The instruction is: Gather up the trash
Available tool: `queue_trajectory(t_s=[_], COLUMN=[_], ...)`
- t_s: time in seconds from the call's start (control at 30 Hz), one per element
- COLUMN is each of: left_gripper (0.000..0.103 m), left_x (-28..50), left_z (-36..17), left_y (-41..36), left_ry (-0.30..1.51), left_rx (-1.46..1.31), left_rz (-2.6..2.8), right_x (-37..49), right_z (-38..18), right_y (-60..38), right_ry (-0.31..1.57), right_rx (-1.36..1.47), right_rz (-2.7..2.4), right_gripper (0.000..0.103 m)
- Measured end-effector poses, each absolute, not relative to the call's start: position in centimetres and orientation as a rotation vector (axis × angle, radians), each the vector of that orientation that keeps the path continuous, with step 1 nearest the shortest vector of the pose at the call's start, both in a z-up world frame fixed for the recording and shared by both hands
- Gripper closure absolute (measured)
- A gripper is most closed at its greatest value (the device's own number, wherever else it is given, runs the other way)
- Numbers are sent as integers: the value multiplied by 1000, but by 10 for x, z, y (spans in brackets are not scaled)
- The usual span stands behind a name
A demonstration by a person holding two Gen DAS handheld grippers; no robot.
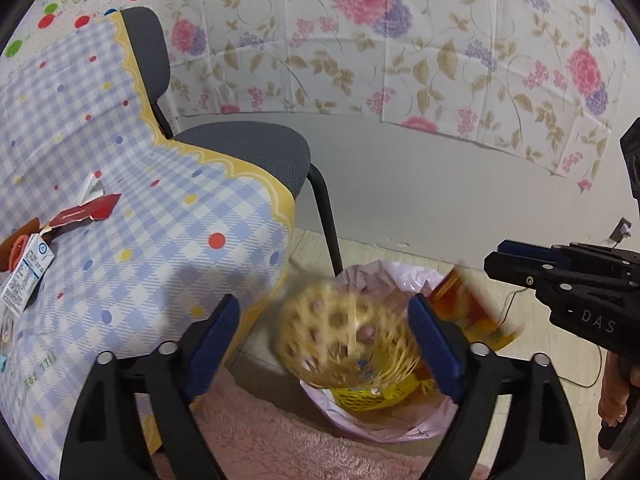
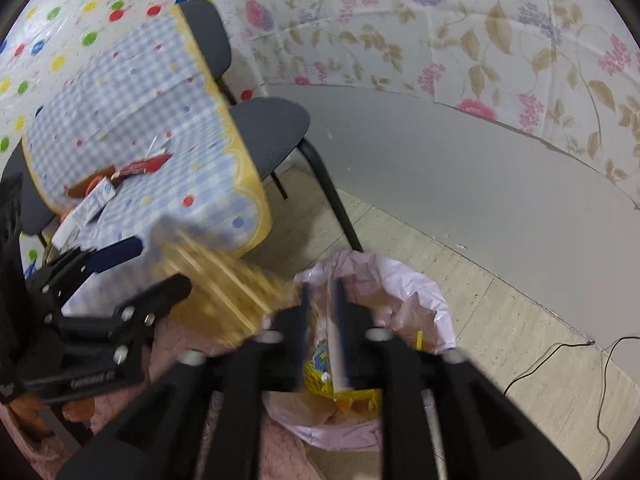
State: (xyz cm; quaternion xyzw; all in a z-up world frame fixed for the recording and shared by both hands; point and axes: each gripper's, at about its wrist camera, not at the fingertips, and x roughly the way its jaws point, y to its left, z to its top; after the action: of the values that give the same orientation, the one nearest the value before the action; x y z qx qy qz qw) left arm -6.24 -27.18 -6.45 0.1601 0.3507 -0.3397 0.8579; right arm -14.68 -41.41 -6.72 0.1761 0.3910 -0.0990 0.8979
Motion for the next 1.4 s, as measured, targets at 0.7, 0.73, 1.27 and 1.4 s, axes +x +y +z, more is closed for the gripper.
queue_trajectory(t_s=[0.7,0.73,1.27,1.4], left_gripper=[15,15,15,15], left_x=[-49,-48,-3,25], left_z=[-39,-37,-24,-16], left_y=[-132,-124,6,30], left_ry=[746,741,688,672], left_rx=[116,106,-9,-11], left_rz=[-414,-396,-87,-41], right_x=[-103,-97,2,27], right_z=[-17,-14,-12,-13], right_y=[-348,-340,-238,-226], right_ry=[701,698,741,736], right_rx=[239,223,44,31], right_rz=[10,33,245,256], right_gripper=[68,68,47,47])
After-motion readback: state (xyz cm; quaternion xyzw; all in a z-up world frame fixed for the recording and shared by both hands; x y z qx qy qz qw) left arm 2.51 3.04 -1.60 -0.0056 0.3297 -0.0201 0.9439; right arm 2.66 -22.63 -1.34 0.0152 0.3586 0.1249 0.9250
